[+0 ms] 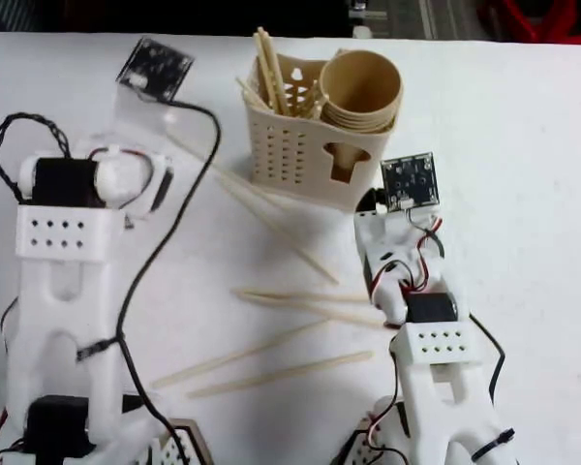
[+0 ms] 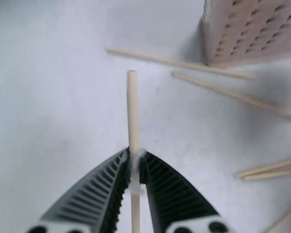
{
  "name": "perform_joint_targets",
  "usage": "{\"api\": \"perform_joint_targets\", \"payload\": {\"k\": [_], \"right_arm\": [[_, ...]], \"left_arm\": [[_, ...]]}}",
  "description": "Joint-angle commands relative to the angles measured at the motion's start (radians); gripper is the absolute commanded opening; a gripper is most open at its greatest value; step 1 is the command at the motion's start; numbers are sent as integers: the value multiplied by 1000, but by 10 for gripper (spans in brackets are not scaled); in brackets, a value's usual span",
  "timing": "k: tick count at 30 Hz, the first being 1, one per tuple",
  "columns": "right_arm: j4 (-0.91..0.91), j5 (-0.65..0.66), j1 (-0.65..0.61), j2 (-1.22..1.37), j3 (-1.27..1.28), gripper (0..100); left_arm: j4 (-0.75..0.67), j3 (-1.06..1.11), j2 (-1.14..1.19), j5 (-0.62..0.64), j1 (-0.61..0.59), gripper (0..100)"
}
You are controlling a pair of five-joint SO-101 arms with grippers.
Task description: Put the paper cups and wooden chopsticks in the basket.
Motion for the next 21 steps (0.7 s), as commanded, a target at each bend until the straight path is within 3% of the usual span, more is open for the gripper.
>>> {"api": "perform_joint_targets", "payload": {"k": [1, 7, 15, 21], "right_arm": [[-22, -2, 10, -36, -14, 25], [-22, -2, 21, -36, -14, 25], [-22, -2, 21, -36, -14, 25], [-22, -2, 21, -36, -14, 25]], "left_arm": [[0, -192, -42, 72, 120, 21], [-5, -408, -35, 178, 188, 21], [-89, -566, -44, 180, 274, 21], [-250, -569, -41, 187, 291, 21]]}}
